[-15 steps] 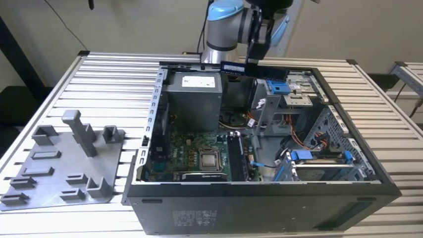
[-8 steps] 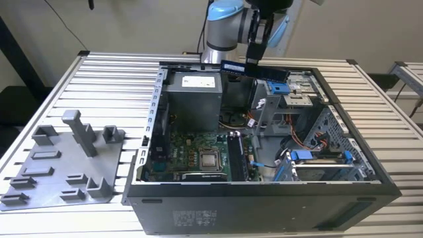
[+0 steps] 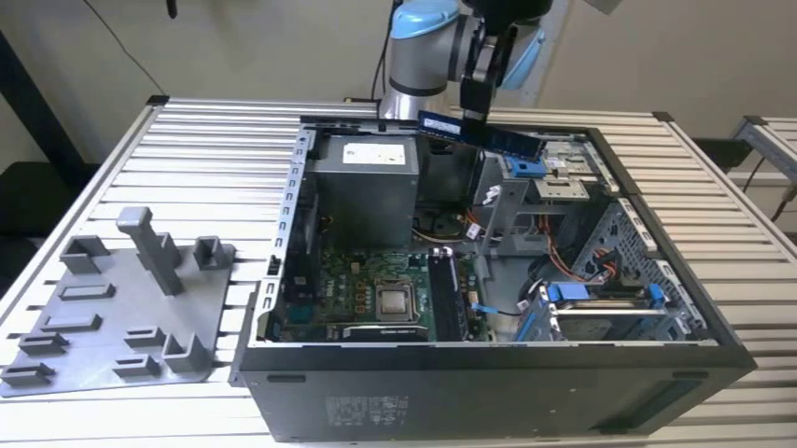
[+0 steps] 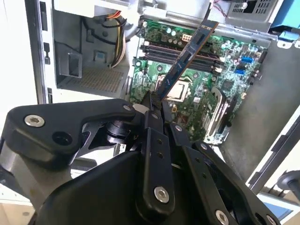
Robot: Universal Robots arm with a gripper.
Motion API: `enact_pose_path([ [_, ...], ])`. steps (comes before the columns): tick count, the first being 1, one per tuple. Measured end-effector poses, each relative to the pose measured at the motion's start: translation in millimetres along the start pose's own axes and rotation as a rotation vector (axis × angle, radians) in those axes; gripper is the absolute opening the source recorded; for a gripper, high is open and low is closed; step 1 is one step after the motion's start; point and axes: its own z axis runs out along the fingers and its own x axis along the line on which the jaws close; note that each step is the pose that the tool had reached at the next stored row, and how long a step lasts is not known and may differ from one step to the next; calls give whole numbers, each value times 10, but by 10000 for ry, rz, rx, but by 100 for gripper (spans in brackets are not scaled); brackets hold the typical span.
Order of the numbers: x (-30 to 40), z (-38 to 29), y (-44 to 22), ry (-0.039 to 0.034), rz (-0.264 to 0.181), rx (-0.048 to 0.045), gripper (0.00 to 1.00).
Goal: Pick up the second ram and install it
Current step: 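Insert the second ram into the second slot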
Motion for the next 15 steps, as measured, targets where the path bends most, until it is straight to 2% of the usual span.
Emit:
enact_pose_path([
  [15,0,13,0,-41,2088,48,14],
])
